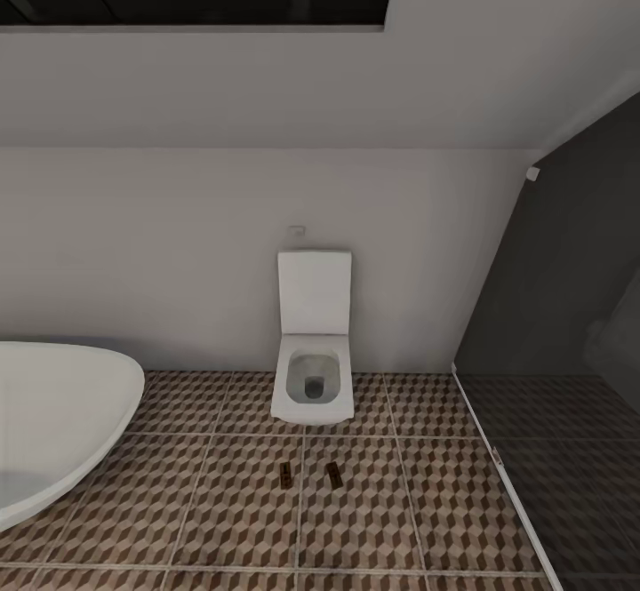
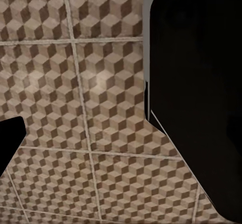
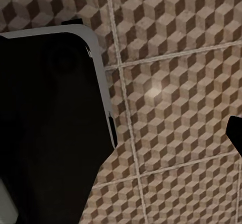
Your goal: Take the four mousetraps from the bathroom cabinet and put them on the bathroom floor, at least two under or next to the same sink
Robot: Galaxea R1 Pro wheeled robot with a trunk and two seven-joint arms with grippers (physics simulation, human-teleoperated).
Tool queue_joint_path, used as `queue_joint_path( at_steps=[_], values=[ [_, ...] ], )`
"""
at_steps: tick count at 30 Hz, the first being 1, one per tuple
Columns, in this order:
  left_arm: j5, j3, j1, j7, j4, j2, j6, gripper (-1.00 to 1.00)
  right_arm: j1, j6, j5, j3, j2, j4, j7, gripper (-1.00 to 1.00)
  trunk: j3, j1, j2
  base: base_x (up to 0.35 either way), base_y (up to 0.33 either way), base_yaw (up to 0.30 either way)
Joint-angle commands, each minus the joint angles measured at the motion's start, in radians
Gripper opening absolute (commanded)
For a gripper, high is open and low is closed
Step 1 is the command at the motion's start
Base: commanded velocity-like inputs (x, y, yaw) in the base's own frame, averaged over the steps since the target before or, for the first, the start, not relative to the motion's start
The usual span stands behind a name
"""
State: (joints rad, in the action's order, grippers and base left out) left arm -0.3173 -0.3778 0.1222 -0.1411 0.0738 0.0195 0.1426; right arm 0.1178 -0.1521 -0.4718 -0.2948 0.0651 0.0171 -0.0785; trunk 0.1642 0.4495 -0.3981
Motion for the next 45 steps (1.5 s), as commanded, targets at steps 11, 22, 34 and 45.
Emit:
queue_joint_path(
  at_steps=[11,22,34,45],
  values=[
    [-0.005,-0.009,0.001,0.007,-0.002,-0.006,0.009,1.00,0.000,0.002,-0.012,-0.008,-0.002,0.001,-0.003,1.00,0.002,0.001,-0.002,0.000,0.000,0.000],
    [-0.003,-0.010,0.000,0.008,-0.001,0.007,0.015,1.00,-0.001,-0.002,-0.010,-0.009,0.009,0.002,-0.004,1.00,0.002,0.001,-0.002,0.000,0.000,0.000],
    [-0.002,-0.010,0.000,0.008,-0.002,0.009,0.015,1.00,-0.001,-0.047,-0.016,-0.006,-0.035,0.026,0.002,1.00,0.002,0.001,-0.002,0.000,0.000,0.000],
    [-0.002,-0.010,0.000,0.008,-0.002,0.009,0.015,1.00,-0.001,-0.070,-0.015,-0.007,-0.056,0.036,0.003,1.00,0.002,0.001,-0.002,0.000,0.000,0.000]
  ],
)
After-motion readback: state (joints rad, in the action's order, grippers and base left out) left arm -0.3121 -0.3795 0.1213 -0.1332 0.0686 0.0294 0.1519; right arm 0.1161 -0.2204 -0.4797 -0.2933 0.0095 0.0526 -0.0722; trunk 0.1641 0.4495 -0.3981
